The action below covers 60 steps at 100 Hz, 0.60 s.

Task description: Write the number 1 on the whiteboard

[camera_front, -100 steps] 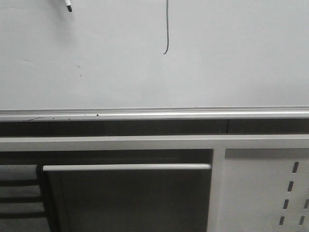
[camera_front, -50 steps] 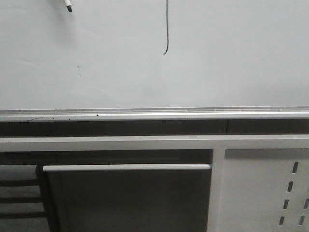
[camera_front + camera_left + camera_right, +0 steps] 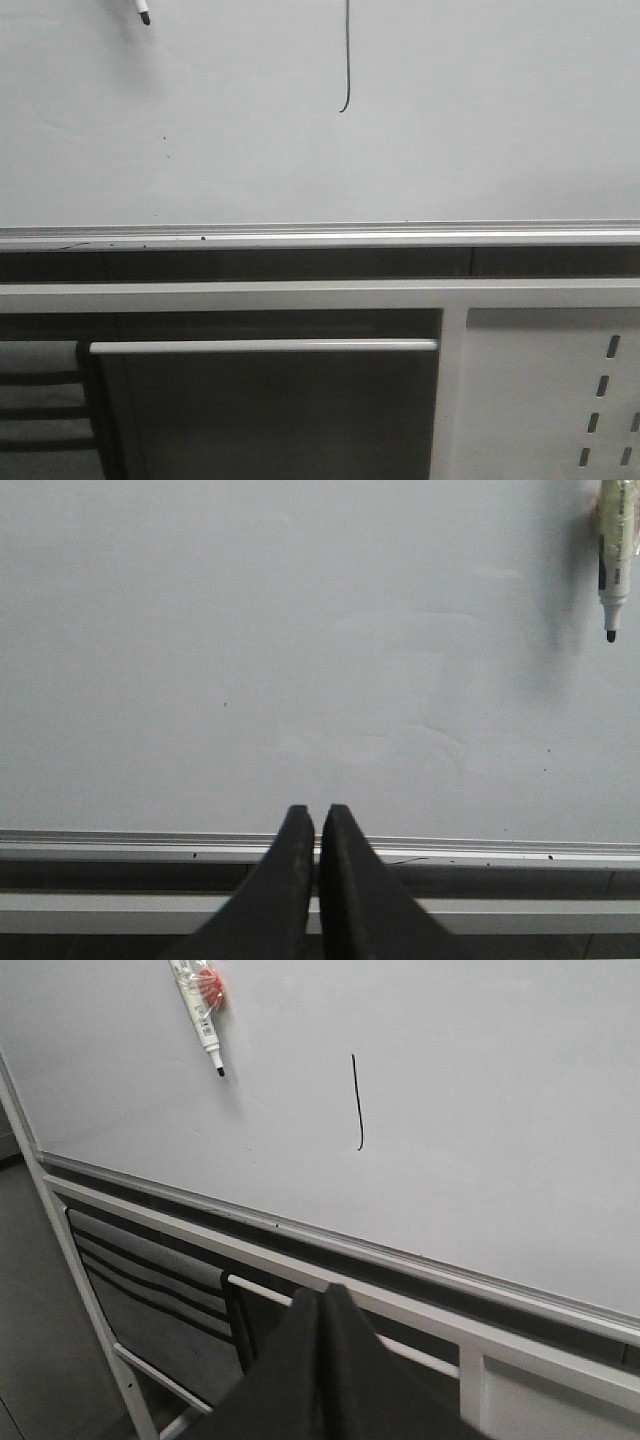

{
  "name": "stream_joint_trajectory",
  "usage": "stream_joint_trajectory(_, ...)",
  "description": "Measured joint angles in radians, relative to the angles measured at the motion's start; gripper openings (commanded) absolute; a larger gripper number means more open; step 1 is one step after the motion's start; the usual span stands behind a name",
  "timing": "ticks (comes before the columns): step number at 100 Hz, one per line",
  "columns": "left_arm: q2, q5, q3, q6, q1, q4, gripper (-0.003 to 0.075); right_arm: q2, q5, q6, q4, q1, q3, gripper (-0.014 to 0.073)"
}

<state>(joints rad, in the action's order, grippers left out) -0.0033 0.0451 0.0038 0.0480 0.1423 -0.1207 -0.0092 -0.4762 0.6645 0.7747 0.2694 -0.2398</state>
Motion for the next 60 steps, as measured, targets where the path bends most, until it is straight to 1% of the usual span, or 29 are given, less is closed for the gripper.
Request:
stream_joint_trajectory(48, 0.000, 0.000, 0.000, 0.000, 0.000, 0.000, -0.0020, 0.000, 0.012, 0.000, -0.003, 0.000, 0.000, -0.0053)
stream_joint_trajectory(55, 0.000, 0.000, 0.000, -0.001, 0.000, 0.000, -0.0020, 0.000, 0.046, -0.007, -0.045, 0.000, 0.000, -0.0053)
stream_joint_trajectory(60, 0.000, 0.000, 0.000, -0.001, 0.000, 0.000, -0.0020, 0.000, 0.091, -0.066, -0.108, 0.000, 0.005, -0.0053)
